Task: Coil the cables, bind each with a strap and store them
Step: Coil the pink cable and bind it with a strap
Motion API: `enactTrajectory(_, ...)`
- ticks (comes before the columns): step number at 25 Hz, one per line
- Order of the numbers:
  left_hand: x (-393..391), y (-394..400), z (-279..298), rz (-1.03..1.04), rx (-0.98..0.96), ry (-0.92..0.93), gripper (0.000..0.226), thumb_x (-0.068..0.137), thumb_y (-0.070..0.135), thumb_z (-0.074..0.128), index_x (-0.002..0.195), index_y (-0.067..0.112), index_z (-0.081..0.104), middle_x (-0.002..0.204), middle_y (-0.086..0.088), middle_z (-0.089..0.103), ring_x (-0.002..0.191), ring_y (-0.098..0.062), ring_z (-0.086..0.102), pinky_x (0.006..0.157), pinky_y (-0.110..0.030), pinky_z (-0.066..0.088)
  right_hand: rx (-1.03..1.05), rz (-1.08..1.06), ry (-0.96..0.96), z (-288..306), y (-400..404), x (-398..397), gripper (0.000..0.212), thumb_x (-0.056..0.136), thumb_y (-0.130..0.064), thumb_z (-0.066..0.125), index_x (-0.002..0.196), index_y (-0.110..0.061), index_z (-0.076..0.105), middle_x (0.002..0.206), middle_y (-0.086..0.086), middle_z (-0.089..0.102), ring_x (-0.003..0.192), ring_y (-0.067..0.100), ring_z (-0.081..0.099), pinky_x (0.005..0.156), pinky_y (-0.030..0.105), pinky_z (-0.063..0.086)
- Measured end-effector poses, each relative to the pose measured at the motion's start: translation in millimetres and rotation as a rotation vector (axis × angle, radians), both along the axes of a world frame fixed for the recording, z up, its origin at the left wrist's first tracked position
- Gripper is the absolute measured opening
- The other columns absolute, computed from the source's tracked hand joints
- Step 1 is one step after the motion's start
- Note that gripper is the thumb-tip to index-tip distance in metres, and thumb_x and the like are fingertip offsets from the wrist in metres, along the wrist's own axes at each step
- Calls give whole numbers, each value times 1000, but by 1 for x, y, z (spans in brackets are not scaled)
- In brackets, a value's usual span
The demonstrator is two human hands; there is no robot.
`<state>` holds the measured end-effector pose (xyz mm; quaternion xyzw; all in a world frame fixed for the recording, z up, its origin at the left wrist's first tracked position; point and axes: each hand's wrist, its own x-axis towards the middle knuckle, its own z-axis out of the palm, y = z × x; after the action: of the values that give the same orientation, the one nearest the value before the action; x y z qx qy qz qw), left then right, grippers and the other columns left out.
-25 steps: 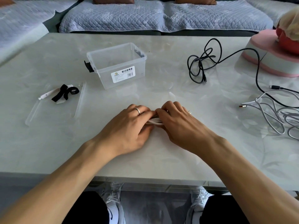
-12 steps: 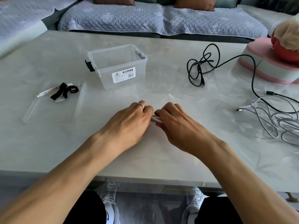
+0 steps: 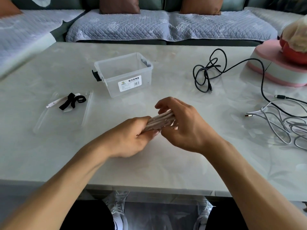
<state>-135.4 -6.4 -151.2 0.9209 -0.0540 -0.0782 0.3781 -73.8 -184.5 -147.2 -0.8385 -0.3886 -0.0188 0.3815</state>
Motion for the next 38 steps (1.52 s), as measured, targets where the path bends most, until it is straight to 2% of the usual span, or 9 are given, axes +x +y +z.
enactTrajectory(5,-1,12,11,57,-272,285,18,96,22,59,82,11,61,60,11,58,55,-10,47,50,-23,40,-329,76,-449,-6,5,2,72,66,-11,51,137,-20,45,126,3,48,98,26,56,60,30,44)
enactTrajectory(10,-6,23,20,19,-506,598,22,77,20,59,85,0,62,68,-9,56,47,-12,41,40,-20,32,-326,-47,-544,-22,24,-7,42,66,-21,76,104,-11,61,90,6,58,67,32,59,46,32,40)
enactTrajectory(16,-10,22,22,54,-417,605,27,74,22,59,85,-2,64,67,-10,57,46,-12,40,40,-20,30,-370,-60,-557,-20,30,-14,35,55,-23,78,84,-13,60,66,3,50,42,30,47,41,22,18)
enactTrajectory(20,-16,18,28,110,-153,413,31,67,32,61,89,10,58,69,0,61,58,-15,51,49,-29,40,-403,-91,-541,-24,36,-10,25,51,-12,68,71,-13,53,54,1,40,39,28,20,48,17,0)
enactTrajectory(22,-22,12,28,125,204,237,30,65,38,64,89,21,56,77,6,62,70,-17,59,59,-35,49,-426,-122,-567,-24,41,-11,23,53,-11,68,69,-13,52,53,1,42,35,30,26,48,18,-1)
enactTrajectory(25,-26,-3,21,218,617,-41,18,72,34,62,83,25,50,78,6,56,73,-21,56,53,-30,38,-482,-92,-524,-26,47,-14,19,73,-12,62,81,-15,45,68,4,52,51,34,50,45,28,12)
enactTrajectory(30,-19,6,8,250,483,-164,18,76,25,61,70,23,45,65,3,52,63,-25,53,47,-29,32,-418,-84,-402,-15,46,-8,19,81,-25,63,86,-12,50,80,6,60,67,40,58,54,31,26)
enactTrajectory(35,-31,25,9,203,-7,-119,37,70,33,85,99,31,62,85,14,70,78,-2,67,66,-15,50,-469,-72,-375,-8,50,-11,23,79,-20,58,101,-14,51,91,3,59,78,37,58,60,32,29)
enactTrajectory(38,-35,27,10,208,-205,-142,35,76,40,81,104,30,64,94,13,72,85,-3,69,72,-20,54,-405,-80,-346,-10,51,-14,24,78,-21,61,97,-13,51,87,4,59,74,38,58,58,32,29)
